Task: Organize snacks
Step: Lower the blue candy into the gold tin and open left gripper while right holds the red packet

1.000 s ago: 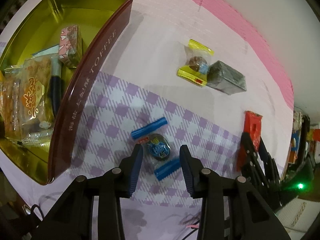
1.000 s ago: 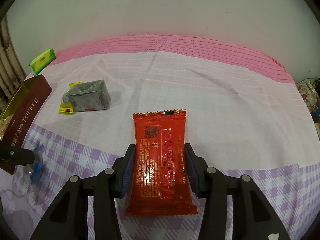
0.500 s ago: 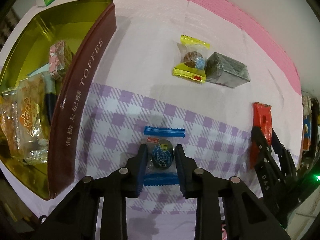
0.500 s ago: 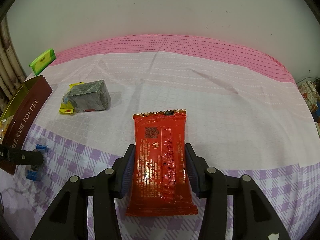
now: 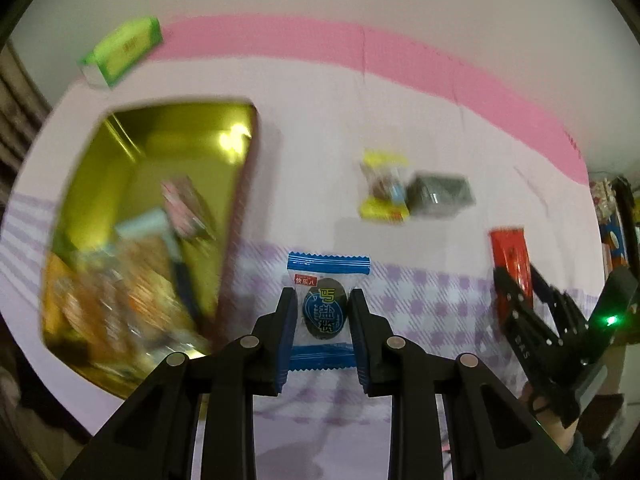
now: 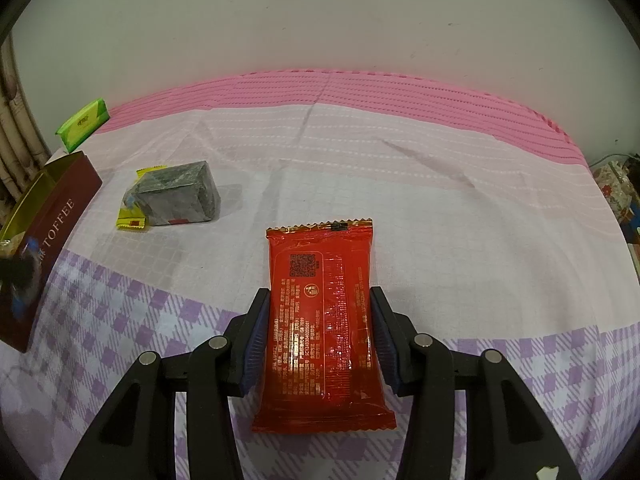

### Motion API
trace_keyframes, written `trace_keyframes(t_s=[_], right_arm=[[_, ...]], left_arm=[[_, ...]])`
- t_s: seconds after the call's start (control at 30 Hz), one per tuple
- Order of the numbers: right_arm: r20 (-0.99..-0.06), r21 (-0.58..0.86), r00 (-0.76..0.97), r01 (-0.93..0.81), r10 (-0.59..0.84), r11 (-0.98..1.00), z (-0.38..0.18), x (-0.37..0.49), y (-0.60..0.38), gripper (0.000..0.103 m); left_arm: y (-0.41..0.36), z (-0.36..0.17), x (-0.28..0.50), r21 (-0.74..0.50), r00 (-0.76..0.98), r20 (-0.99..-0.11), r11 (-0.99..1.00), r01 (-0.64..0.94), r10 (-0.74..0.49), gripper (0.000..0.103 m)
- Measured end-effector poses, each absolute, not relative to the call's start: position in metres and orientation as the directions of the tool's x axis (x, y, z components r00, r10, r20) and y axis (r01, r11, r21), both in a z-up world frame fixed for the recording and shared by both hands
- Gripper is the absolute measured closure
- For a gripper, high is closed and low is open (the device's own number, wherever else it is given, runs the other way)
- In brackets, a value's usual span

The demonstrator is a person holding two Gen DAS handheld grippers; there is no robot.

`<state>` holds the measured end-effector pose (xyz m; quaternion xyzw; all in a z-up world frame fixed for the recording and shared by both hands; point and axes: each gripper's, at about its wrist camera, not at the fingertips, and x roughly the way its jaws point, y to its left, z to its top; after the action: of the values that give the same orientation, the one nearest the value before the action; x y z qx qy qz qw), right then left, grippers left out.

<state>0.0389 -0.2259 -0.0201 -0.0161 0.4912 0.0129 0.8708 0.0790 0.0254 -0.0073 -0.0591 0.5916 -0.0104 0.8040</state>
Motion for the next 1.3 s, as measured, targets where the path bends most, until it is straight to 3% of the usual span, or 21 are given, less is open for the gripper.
trace_keyframes(t_s=[0.23,0.47,0.97,1.3], right_arm=[[-0.853,-0.021,0.522,-0.035,0.000,0.999,-0.021,0.038,-0.225,0.057],[-0.851,-0.019,0.525,-0.028,-0.001,0.999,-0.022,0.038,-0.225,0.057],[-0.848,-0.021,0.531,-0.017,-0.008,1.000,-0.021,0.037,-0.224,0.057],[-0.849,-0.025,0.528,-0.016,-0.013,1.000,-0.021,0.038,-0.224,0.057]], left_arm=[[0.102,0.022,0.113,-0.006,0.402,-0.915,0.993,-0.119,0.043,0.076],[0.161,0.000,0.146,0.140,0.380,-0.904,0.976,-0.165,0.194,0.076],[0.165,-0.062,0.172,0.232,0.280,-0.931,0.972,-0.039,0.234,0.076],[0.164,-0.074,0.173,0.237,0.258,-0.938,0.971,-0.018,0.234,0.074]])
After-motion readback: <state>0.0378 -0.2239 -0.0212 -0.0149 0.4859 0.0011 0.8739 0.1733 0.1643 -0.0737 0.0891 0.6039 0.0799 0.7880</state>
